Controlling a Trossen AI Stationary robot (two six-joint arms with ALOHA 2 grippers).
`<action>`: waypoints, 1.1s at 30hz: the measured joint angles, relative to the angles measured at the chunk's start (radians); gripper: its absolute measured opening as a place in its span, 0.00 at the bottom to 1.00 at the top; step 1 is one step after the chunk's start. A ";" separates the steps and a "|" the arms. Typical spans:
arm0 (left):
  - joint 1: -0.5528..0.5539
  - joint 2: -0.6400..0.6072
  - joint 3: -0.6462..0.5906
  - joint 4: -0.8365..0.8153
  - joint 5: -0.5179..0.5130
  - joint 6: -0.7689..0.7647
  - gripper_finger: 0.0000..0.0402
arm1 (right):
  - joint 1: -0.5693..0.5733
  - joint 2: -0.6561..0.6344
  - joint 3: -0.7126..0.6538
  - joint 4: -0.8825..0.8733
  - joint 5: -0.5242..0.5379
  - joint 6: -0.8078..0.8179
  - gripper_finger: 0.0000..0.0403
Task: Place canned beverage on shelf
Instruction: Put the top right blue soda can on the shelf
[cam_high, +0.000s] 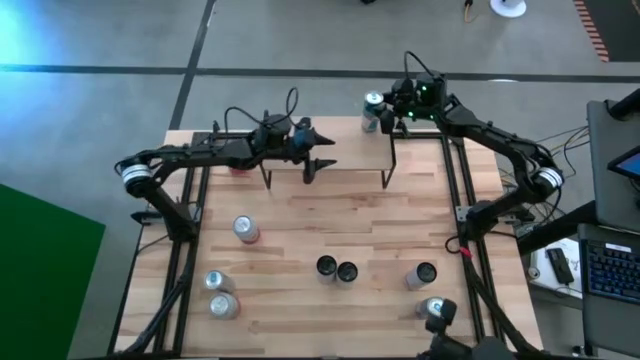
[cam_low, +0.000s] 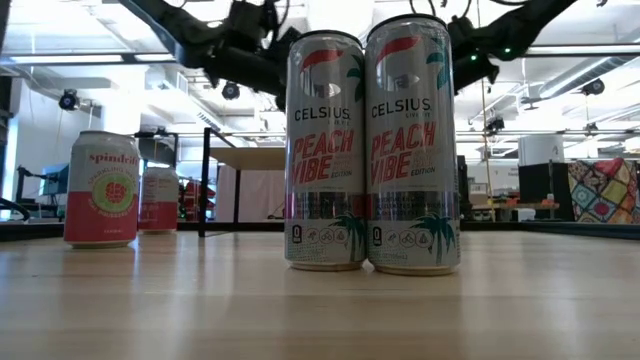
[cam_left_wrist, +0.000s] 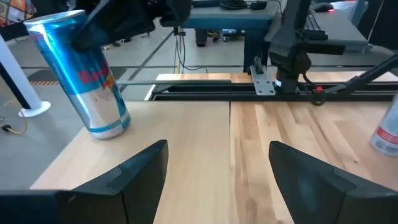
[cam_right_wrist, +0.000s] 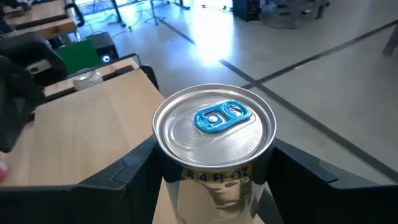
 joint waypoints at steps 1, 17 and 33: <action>0.000 -0.019 -0.018 0.004 -0.001 -0.001 0.66 | 0.000 0.011 0.018 -0.011 -0.002 0.001 0.58; -0.006 -0.273 -0.271 0.058 -0.081 -0.061 0.66 | 0.000 -0.003 0.033 -0.111 0.000 -0.082 0.58; -0.006 -0.338 -0.277 -0.008 -0.078 -0.102 0.66 | 0.000 -0.111 -0.056 -0.036 0.013 -0.057 0.81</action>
